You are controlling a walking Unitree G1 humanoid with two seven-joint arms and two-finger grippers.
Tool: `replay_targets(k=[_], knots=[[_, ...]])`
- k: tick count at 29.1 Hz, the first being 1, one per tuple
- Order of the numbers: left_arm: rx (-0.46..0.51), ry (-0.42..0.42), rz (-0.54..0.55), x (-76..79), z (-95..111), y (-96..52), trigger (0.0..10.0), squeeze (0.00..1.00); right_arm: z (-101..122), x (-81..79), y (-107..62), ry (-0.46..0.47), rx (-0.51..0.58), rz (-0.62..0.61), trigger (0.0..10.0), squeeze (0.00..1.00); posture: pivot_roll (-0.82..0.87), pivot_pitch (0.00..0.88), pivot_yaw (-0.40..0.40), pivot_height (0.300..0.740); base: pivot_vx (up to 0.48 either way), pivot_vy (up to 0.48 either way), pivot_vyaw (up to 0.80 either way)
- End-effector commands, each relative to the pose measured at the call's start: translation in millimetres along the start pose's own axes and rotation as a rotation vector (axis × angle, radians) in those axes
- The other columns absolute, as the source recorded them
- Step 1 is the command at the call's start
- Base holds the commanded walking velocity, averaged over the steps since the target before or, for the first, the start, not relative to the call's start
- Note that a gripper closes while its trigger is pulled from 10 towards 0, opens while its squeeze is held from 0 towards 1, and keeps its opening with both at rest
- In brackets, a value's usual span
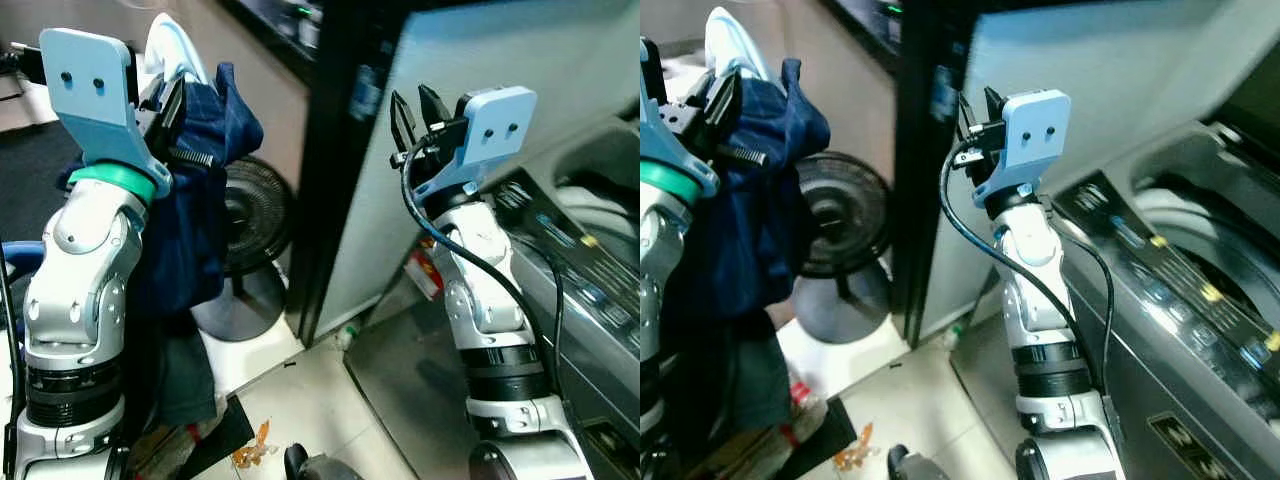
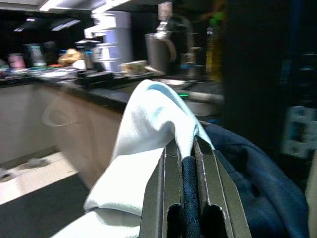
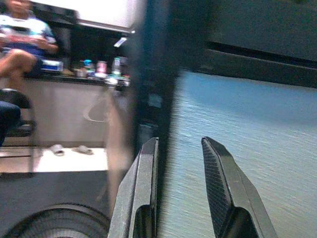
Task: Clothes washing
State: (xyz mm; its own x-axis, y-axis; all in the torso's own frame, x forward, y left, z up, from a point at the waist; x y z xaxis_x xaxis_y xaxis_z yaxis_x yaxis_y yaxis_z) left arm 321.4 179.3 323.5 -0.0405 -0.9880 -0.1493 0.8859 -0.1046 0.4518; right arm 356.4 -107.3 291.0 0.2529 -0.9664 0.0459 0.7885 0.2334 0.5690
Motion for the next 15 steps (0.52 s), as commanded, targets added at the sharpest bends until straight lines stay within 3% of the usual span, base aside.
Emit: replay_targets(k=[1, 15], knots=[[-0.007, 0.000, -0.003, -0.5, -1.4, -0.9, 10.0, 0.00, 1.4, 2.2, -0.3, 0.007, 0.004, -0.014, 10.0, 0.00, 0.05, 0.069, -0.027, 0.740, 0.000, 0.000, -0.80], [-0.011, 0.002, -0.006, -2.7, -2.2, 0.1, 10.0, 0.00, 1.8, 7.1, 0.9, 0.004, 0.006, -0.041, 10.0, 0.00, 0.05, 0.063, -0.023, 0.740, 0.000, 0.000, -0.80]])
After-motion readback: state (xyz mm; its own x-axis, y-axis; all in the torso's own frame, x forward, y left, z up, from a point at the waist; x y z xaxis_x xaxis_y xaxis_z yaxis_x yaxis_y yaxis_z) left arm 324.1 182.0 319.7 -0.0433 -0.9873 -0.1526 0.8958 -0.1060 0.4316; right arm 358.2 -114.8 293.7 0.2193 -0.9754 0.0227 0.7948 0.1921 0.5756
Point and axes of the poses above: a point about 5 cm out from each wrist's last joint towards the gripper, its own y axis pointing out of the wrist towards the gripper, its own z axis along the axis of the wrist's last joint, x = y × z, the point moved 2 cm from there along y, pointing out of the wrist towards the gripper, and after that the axes turned 2 degrees about y, right-handed, at the moved point
